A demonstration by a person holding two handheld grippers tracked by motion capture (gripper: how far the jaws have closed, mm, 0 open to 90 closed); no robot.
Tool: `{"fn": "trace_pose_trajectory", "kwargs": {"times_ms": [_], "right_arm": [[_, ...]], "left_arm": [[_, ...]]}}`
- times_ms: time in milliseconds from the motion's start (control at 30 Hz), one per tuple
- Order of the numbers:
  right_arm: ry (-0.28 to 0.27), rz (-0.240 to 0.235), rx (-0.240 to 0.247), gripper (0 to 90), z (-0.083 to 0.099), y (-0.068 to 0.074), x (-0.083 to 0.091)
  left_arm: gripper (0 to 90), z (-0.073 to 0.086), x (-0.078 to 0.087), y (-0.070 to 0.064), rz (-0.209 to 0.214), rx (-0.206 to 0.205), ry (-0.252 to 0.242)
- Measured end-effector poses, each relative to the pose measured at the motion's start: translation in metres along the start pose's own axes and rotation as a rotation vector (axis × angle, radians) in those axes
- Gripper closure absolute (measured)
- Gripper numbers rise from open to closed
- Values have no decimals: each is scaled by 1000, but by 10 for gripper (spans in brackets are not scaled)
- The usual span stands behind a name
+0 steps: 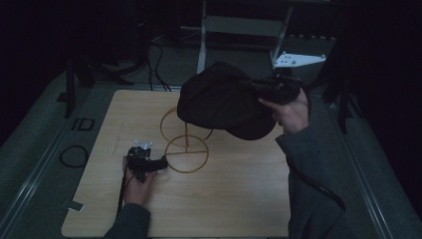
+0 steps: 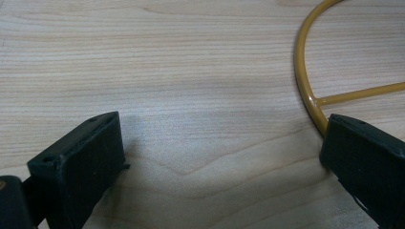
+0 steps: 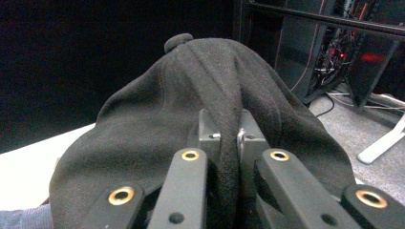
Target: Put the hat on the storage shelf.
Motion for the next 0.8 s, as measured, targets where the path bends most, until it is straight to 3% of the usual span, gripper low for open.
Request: {"fn": "trace_pose_trajectory", "kwargs": {"times_ms": [800], "right_arm": [[-1, -38, 4, 849, -5, 13, -24]], "left_arm": [[7, 0, 0, 0, -2, -1, -1]]}}
Point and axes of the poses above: each handheld gripper's, and its own axes: x roughly backward along the jaws, z roughly out of its underside, y roughly to its left, the point moved 3 cm from there along -x, roughly forward along the jaws, and after that the axes turned 1 degree about z, right-handed, at the moved point
